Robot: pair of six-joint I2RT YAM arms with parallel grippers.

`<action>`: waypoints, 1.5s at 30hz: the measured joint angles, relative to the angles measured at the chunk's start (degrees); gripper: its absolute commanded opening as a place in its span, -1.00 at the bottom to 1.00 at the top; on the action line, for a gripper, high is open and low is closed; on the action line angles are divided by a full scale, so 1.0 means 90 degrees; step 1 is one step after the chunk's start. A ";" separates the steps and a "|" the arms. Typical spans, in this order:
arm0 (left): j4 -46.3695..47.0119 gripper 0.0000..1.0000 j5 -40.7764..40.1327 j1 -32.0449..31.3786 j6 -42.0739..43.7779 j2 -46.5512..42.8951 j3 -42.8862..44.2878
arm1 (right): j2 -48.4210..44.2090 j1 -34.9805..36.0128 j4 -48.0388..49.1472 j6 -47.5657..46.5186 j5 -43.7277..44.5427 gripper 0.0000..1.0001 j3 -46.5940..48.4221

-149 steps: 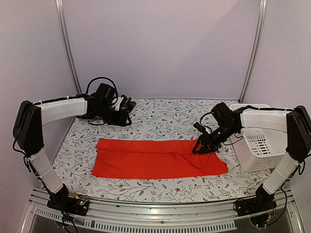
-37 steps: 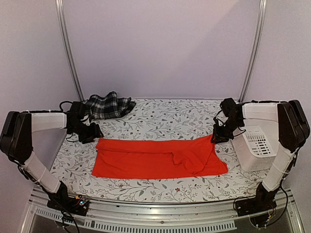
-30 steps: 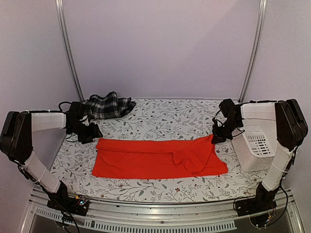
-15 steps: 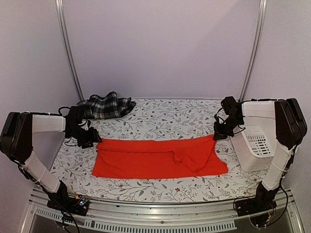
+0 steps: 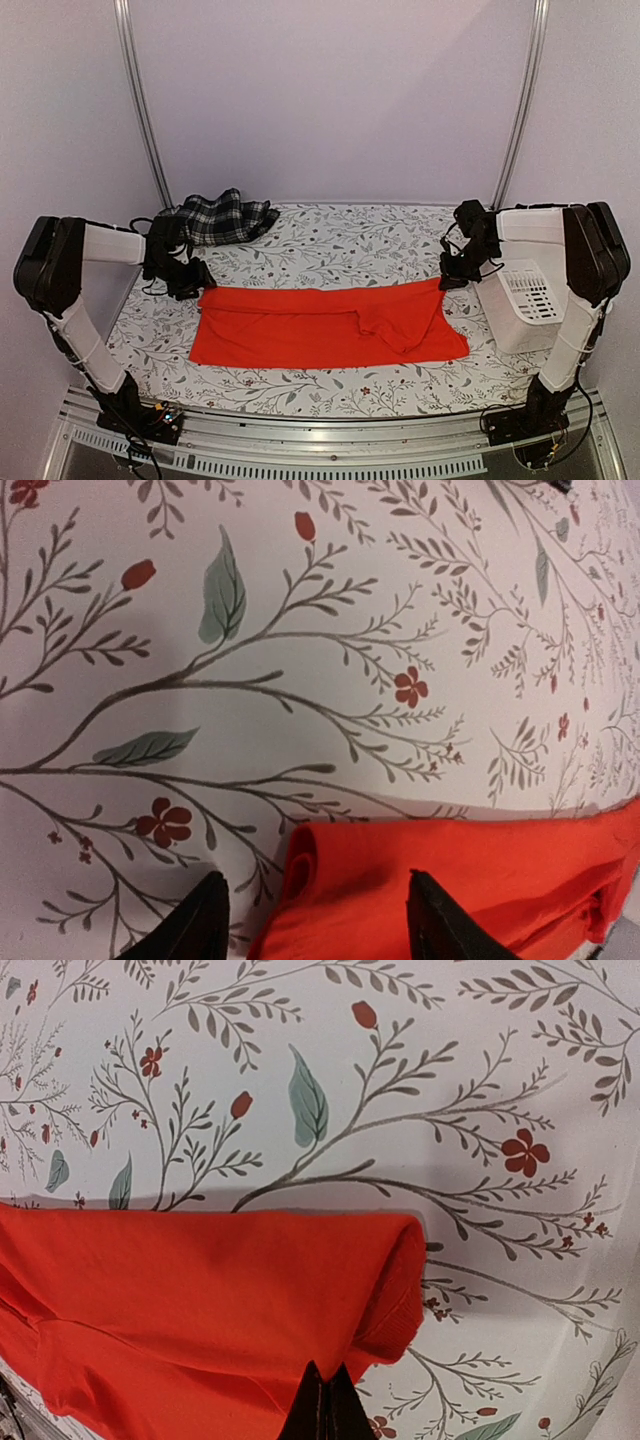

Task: Fold and stack the mixed laundry pile
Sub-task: Adjust the rectangle-folded T-shirt at the center of the board.

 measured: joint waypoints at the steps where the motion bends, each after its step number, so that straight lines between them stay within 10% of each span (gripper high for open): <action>1: 0.0039 0.04 -0.0010 0.0000 0.0000 0.0063 0.0070 | 0.0000 0.0000 0.0000 -0.0010 0.0024 -1.00 0.0000; 8: 0.0398 -1.00 0.0199 0.0032 -0.0061 0.0483 0.0282 | 0.0073 0.0000 0.0000 -0.0068 0.0126 -1.00 0.0034; 25: 0.0444 -1.00 0.0027 0.1246 -0.0250 -0.0571 -0.0794 | 0.1297 0.0296 0.0010 -0.0102 -0.0056 -1.00 0.1906; 34: 0.0160 0.12 -0.0520 0.1406 -0.0437 -0.0818 -0.0826 | 0.2431 0.0493 -0.0311 -0.0248 0.0202 -0.04 0.3672; 45: -0.0226 0.24 -0.0663 0.0976 0.0282 -0.1926 0.0000 | 0.1331 0.0617 -0.0680 -0.0357 -0.0126 0.04 0.3130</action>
